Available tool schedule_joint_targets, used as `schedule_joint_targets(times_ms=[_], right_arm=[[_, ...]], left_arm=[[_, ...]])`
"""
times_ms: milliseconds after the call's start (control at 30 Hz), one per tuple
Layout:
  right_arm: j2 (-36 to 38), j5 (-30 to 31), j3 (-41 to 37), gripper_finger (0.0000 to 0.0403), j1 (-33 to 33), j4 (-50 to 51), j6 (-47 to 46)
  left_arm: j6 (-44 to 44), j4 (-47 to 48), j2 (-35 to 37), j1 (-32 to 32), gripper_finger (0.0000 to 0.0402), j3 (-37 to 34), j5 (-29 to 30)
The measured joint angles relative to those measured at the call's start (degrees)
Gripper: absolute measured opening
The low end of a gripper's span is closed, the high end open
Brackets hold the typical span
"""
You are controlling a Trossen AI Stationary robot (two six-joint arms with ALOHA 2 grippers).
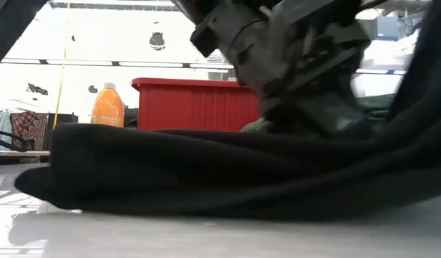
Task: Fold laundry
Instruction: Fold the black shirt
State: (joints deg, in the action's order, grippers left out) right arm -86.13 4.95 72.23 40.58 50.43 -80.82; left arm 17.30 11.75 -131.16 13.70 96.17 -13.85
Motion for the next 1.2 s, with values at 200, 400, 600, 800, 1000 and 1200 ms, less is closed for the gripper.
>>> schedule_joint_targets(times_ms=[200, 400, 600, 800, 1000, 1200], right_arm=[[0.0, 4.5, 7.0, 0.0039, -2.2, 0.8, 13.0], [0.0, 3.4, 8.6, 0.0039, -4.2, 3.5, 16.7], [0.0, 1.0, 8.7, 0.0039, -5.6, 5.3, 18.3], [-0.3, -1.2, 8.6, 0.0039, -8.2, 4.6, 19.9], [-4.0, -2.2, 8.6, 0.0039, -10.7, -1.1, 24.4], [-12.4, -6.4, 8.6, 0.0039, -15.5, -13.1, 32.1]], left_arm=[[-0.6, -3.1, -4.0, 0.2, 0.0155, 6.7, -0.9], [-2.7, -1.0, -1.7, -1.3, 0.0155, 8.4, -0.8], [-14.5, 21.4, 6.6, -3.4, 0.0155, 8.6, 5.5], [-21.6, 43.2, 16.2, -4.7, 0.0155, 6.7, 15.9], [-17.3, 40.1, 34.8, -6.7, 0.0155, -10.9, 18.7], [-5.7, 31.0, 53.0, -7.2, 0.0155, -29.9, 22.2]])
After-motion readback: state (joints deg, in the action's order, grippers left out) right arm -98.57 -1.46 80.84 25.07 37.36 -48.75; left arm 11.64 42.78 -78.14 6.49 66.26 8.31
